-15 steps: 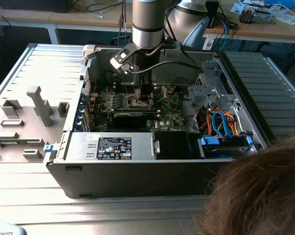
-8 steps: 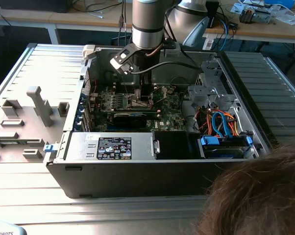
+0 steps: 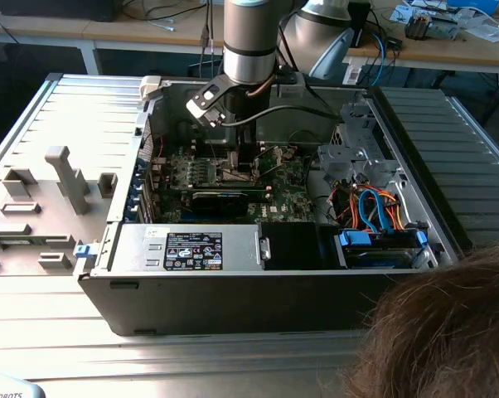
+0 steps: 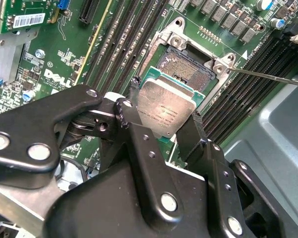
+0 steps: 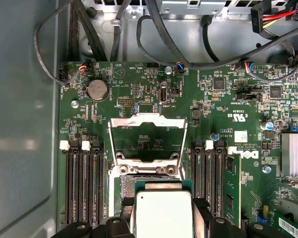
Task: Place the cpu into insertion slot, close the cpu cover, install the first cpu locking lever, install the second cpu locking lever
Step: 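Place the cpu into insertion slot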
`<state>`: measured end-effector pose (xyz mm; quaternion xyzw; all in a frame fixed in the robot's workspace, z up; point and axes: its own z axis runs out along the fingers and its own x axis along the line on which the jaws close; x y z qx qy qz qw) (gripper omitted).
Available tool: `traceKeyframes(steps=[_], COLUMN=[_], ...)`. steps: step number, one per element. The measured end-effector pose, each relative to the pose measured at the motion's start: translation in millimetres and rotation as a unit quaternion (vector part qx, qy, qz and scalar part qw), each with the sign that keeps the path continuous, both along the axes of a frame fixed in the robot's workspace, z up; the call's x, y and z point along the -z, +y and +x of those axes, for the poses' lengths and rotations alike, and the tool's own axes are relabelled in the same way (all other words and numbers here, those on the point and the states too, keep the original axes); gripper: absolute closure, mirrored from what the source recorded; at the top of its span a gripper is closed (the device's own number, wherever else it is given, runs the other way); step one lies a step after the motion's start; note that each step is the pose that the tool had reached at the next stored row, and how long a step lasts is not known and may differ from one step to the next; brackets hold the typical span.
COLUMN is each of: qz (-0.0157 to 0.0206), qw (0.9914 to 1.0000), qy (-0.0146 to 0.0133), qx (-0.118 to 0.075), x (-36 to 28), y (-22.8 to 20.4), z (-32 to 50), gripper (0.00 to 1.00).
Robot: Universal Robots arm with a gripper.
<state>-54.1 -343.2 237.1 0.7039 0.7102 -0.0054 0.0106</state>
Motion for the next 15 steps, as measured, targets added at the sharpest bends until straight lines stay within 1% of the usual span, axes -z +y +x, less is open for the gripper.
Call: traceKeyframes(steps=[10, 12, 15], qz=[0.0, 0.0, 0.0], qw=[1.0, 1.0, 1.0], qy=[0.0, 0.0, 0.0], qx=[0.0, 0.0, 0.0], x=[1.9, 3.8, 4.3], y=[0.1, 0.2, 0.2], z=[0.0, 0.0, 0.0], gripper=[0.45, 0.45, 0.45])
